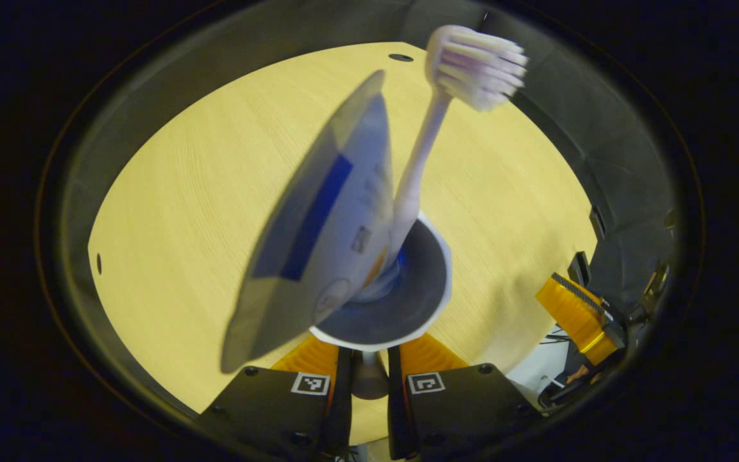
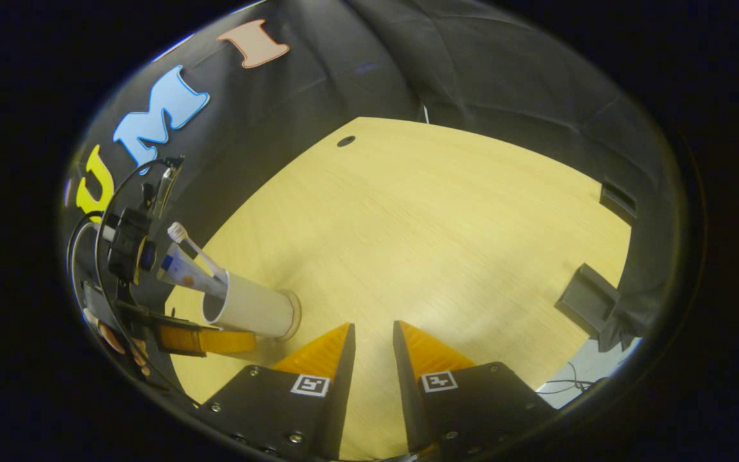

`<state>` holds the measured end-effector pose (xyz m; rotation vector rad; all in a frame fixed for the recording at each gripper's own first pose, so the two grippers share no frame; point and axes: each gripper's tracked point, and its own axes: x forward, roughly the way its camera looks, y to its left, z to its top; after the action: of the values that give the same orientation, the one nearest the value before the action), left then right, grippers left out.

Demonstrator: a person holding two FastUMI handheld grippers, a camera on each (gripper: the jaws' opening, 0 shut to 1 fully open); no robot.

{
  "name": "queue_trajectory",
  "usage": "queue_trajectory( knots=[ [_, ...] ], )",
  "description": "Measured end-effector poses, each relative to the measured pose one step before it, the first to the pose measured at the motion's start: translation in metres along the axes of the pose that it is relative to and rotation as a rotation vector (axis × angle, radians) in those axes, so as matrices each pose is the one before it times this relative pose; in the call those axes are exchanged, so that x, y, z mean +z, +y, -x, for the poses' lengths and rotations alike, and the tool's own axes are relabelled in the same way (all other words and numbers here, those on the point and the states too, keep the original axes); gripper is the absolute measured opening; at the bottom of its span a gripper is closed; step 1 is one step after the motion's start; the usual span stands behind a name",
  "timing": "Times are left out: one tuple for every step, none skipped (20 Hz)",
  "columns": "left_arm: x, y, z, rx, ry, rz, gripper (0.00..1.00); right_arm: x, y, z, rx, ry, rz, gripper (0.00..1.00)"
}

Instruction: Put the toothbrush and toothpaste on the desktop into the cup, then pick up the cup and place it on the coaster on the desktop.

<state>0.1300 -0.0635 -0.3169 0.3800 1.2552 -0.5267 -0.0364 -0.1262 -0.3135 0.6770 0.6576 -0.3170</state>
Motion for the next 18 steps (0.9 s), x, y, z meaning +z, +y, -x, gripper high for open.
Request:
queue_trajectory(
  knots=[
    [-0.00136,-0.00238,-0.00161,0.00007,-0.00179,0.00126,0.29,-0.00038,-0.00057,-0.00034,0.00206,0.00244,-0.00024,0.37],
    [0.0001,-0.0036,0.00125,-0.01774,-0.01431,0.01135,0.31,0.00064,-0.00039,-0.00052,0.00212,0.00203,0.00021,0.37],
    [-0.00072,-0.00115,0.00101,-0.00603,-0.00752,0.00998,0.34,-0.00003,0.00023,-0.00009,0.00332,0.00175,0.00155,0.37],
    [-0.00159,0.0023,0.0022,0.00564,-0.00643,0.00462,0.33,0.001,0.00061,-0.00033,0.00422,0.0001,0.00258,0.37],
    [-0.00082,0.00162,0.00169,0.00656,-0.00609,0.0052,0.31,0.00046,0.00007,-0.00042,0.005,0.0004,0.00396,0.37],
    [-0.00106,0.0011,0.00275,0.00475,-0.00674,0.00554,0.32,0.00112,0.00077,-0.00146,0.00481,0.00207,0.00441,0.37],
    [-0.00209,-0.00163,0.00251,0.00399,-0.00609,0.00479,0.32,-0.00074,0.00167,-0.0016,0.00641,0.00356,0.0033,0.37],
    [-0.00197,-0.0009,0.00406,0.0033,-0.00866,0.00487,0.32,0.00102,0.00274,-0.00026,0.00937,0.00294,0.00274,0.37],
    [-0.00249,-0.00152,0.00361,0.0009,-0.00982,0.00573,0.41,0.00073,0.00426,0.00038,0.01065,0.00154,0.00585,0.37],
    [-0.00211,-0.00105,0.00475,-0.00284,-0.00934,0.00832,0.41,0.00084,0.00396,-0.00031,0.00942,0.0024,0.01136,0.37],
    [-0.00229,-0.00261,0.00329,-0.00721,-0.01011,0.00889,0.41,0.00052,0.00439,-0.00103,0.00967,0.00361,0.01537,0.37],
    [-0.00206,-0.00124,0.00283,-0.00781,-0.01575,0.0076,0.41,0.00019,0.00583,-0.00088,0.01297,0.00567,0.01832,0.37],
    [-0.00187,-0.0005,0.00244,-0.00649,-0.01358,0.01297,0.41,0.0,0.00689,-0.00007,0.01387,0.00649,0.02117,0.37],
    [-0.00324,0.00098,0.00722,-0.00488,-0.01392,0.01579,0.41,0.00106,0.00777,0.0003,0.01465,0.00348,0.02424,0.37],
    [-0.00441,0.00389,0.00617,-0.00408,-0.01792,0.01592,0.41,-0.00009,0.0069,0.00012,0.01621,0.00344,0.02735,0.37],
    [-0.00492,0.00402,0.00578,-0.00593,-0.02052,0.01328,0.41,0.00064,0.01055,0.00036,0.01771,0.00324,0.02885,0.37],
    [-0.00196,-0.00183,0.00612,-0.00704,-0.02365,0.00751,0.41,0.00075,0.01036,0.00111,0.01952,0.00134,0.03195,0.37],
    [-0.00204,0.00064,0.00742,-0.0058,-0.02488,0.00992,0.41,0.00054,0.01005,0.00149,0.01928,0.00271,0.03572,0.37]
  ],
)
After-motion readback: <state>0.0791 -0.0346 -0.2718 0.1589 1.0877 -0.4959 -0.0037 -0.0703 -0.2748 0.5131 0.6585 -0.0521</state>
